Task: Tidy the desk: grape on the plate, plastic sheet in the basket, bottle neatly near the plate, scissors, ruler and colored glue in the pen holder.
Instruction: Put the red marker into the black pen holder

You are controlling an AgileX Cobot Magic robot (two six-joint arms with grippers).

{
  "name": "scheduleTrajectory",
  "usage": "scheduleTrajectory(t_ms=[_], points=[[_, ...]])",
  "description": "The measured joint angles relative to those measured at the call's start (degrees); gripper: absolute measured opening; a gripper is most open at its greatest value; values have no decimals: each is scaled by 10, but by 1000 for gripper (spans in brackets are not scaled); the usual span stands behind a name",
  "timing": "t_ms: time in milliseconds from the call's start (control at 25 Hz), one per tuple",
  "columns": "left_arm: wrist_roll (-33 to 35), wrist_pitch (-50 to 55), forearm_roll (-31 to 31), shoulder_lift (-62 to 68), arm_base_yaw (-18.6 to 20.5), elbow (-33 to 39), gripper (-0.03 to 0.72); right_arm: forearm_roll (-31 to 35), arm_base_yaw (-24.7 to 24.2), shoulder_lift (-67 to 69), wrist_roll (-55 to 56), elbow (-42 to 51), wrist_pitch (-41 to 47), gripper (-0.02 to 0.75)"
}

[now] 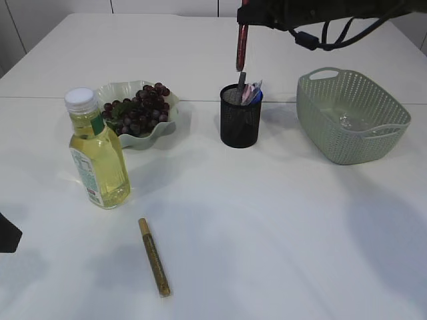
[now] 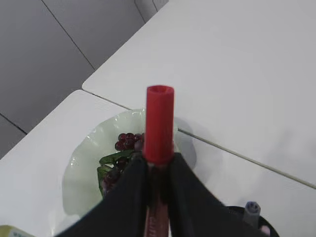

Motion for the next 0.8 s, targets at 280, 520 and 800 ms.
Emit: scheduleTrajectory(t_ms=[280, 520, 800], points=[[0, 10, -8, 0, 0, 0, 435, 80, 0, 67, -144, -26, -11, 111], [0, 11, -8, 0, 0, 0, 435, 140, 0, 97, -236, -26, -16, 111], [0, 11, -8, 0, 0, 0, 435, 155, 0, 117, -257, -27, -20, 183]])
